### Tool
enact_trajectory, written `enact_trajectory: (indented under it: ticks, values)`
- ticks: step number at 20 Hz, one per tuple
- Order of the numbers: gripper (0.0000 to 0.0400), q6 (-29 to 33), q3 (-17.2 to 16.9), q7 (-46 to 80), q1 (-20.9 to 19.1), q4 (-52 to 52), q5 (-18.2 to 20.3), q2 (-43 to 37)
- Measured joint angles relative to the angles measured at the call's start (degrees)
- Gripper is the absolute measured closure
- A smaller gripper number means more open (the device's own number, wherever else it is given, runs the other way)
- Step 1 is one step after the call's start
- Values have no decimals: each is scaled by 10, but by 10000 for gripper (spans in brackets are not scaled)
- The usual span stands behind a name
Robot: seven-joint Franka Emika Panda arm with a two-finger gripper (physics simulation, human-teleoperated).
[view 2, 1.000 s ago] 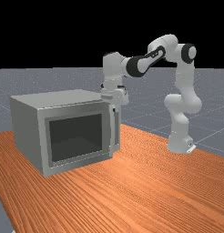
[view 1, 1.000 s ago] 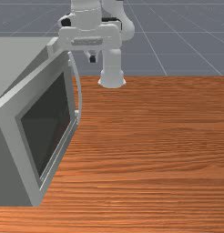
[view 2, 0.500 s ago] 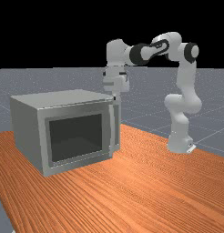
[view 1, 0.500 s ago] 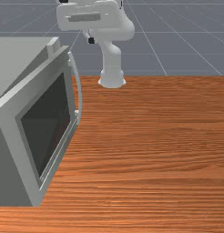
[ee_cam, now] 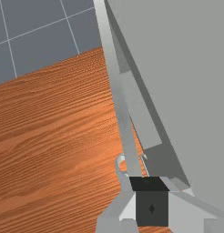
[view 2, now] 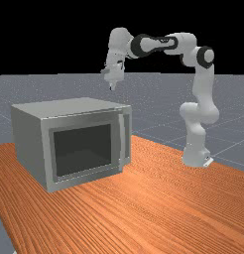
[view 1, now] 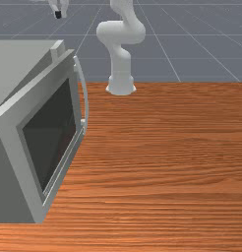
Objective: Open the microwave
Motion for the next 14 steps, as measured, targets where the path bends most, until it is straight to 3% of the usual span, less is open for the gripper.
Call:
enact_trajectory:
  ticks: [8, 14]
  values:
    - [400, 79, 0, 5, -6, -52, -56, 33]
    - [400, 127, -7, 5, -14, -114, -67, 35]
